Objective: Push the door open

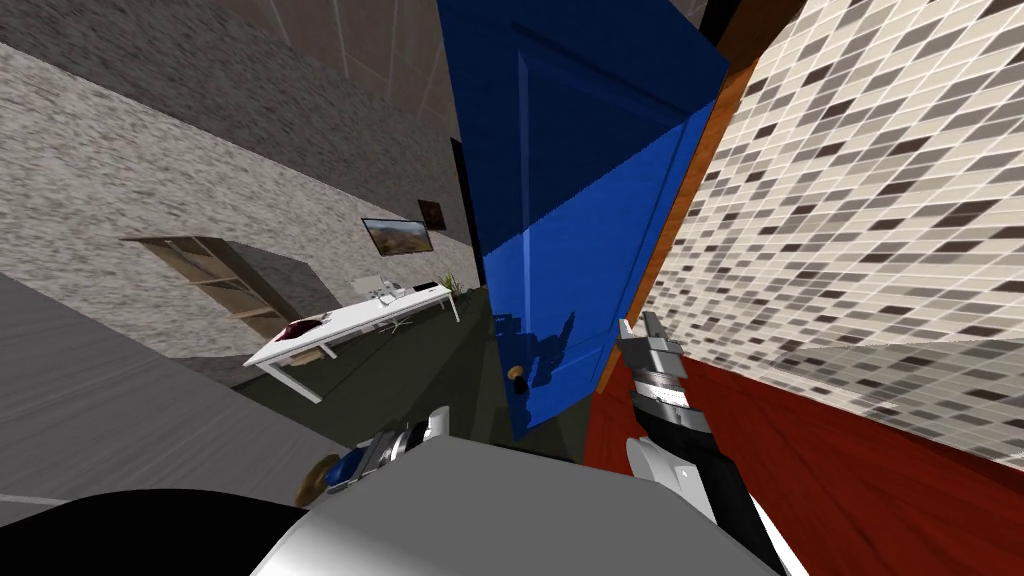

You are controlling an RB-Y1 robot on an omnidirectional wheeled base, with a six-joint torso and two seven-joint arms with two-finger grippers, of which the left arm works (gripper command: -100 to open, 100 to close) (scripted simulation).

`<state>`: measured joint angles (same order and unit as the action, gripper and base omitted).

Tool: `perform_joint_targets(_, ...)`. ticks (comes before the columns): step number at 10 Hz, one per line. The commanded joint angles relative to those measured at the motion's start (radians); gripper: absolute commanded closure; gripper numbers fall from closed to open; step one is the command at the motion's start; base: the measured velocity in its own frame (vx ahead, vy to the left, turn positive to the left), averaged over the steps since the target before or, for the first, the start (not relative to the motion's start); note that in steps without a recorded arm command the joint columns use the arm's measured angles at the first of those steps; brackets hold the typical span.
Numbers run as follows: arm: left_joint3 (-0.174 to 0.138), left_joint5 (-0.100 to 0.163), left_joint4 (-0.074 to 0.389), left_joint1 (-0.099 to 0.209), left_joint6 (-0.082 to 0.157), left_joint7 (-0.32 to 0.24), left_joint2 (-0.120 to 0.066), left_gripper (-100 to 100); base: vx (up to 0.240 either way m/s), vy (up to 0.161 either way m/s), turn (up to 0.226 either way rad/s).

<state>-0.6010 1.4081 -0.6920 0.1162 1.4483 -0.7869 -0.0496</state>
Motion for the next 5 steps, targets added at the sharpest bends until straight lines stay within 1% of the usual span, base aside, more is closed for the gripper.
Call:
perform_joint_targets(1,-0.003,0.027,0.018,0.004,0.032,-0.001,0.0,100,0.011,0.147,-0.055)
perform_joint_targets(2,-0.003,0.048,0.016,0.003,0.045,0.006,0.006,100,0.028,0.145,-0.07)
perform_joint_targets(3,-0.001,0.035,-0.009,-0.003,0.031,0.015,0.012,100,0.012,0.062,-0.009)
perform_joint_targets(4,-0.021,0.058,-0.012,-0.004,0.059,0.019,0.002,100,-0.067,0.116,-0.115)
perform_joint_targets(5,-0.03,0.068,-0.011,-0.004,0.069,0.018,-0.002,100,-0.068,0.161,-0.129)
